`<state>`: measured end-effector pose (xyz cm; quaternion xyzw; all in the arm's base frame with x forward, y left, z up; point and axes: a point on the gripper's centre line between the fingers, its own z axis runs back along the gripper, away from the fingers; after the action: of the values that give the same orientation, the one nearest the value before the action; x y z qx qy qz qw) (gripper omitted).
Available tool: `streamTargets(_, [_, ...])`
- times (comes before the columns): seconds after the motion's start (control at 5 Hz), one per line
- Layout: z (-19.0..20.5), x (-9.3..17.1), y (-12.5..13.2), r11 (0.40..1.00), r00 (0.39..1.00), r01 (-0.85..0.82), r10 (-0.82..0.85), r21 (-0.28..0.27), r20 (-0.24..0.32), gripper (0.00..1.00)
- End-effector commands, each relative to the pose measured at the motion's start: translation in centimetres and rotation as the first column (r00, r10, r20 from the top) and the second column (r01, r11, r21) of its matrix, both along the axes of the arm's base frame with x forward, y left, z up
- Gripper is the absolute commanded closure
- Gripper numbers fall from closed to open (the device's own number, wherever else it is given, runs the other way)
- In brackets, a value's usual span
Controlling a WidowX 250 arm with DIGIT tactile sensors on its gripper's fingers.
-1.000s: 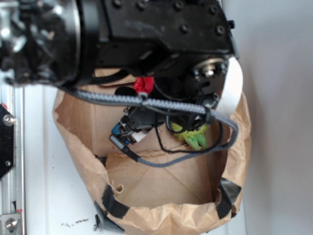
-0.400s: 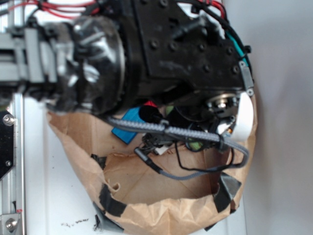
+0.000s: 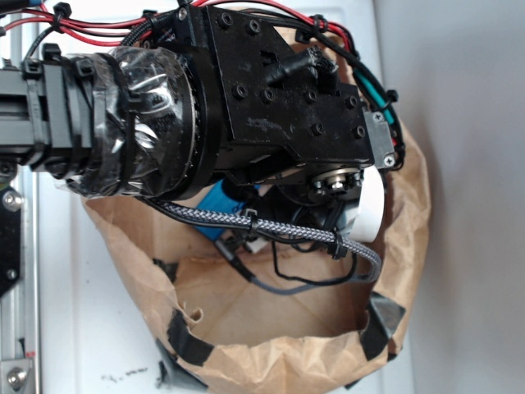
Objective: Grab the green animal.
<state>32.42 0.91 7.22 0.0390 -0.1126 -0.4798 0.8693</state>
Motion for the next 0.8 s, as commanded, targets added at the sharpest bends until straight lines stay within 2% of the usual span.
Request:
streamTargets(0.0, [-0.7, 1.4, -1.1, 1.000, 0.999, -0.003, 0.002, 0.027, 0.036, 0.00])
streamTargets(0.2, [-0.8, 0.2, -3.1, 0.999, 0.999, -0.040, 0.040, -0.008, 0.033, 0.00])
streamTargets(0.4, [-0.2, 0.9, -3.3, 0.999, 0.999, -0.044, 0.045, -0.024, 0.027, 0.00])
streamTargets(0.6, [-0.5, 1.4, -3.5, 0.999, 0.998, -0.051, 0.051, -0.017, 0.034, 0.00])
